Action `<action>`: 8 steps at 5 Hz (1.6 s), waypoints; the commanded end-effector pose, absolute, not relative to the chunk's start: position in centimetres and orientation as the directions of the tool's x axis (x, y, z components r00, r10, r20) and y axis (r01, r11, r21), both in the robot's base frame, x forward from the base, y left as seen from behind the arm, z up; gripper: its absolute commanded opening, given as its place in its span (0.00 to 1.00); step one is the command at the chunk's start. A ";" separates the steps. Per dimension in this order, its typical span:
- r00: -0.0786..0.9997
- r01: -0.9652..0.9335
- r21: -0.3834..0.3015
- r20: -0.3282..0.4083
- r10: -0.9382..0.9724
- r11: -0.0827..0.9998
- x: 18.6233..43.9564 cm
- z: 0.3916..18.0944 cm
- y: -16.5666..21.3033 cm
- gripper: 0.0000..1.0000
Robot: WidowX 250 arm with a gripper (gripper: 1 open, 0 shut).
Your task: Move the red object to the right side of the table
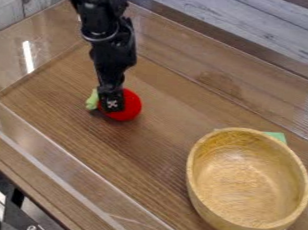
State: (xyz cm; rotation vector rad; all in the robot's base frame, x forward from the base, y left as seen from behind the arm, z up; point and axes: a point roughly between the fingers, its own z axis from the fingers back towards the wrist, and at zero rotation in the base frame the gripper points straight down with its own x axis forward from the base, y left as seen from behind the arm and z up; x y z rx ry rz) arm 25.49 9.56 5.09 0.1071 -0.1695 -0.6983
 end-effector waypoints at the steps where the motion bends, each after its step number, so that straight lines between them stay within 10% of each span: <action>1: 0.748 0.625 0.172 0.148 -0.648 0.761 26.5 5.2 10.1 1.00; 8: 0.760 0.611 0.084 0.217 -0.613 0.787 28.5 3.6 10.9 1.00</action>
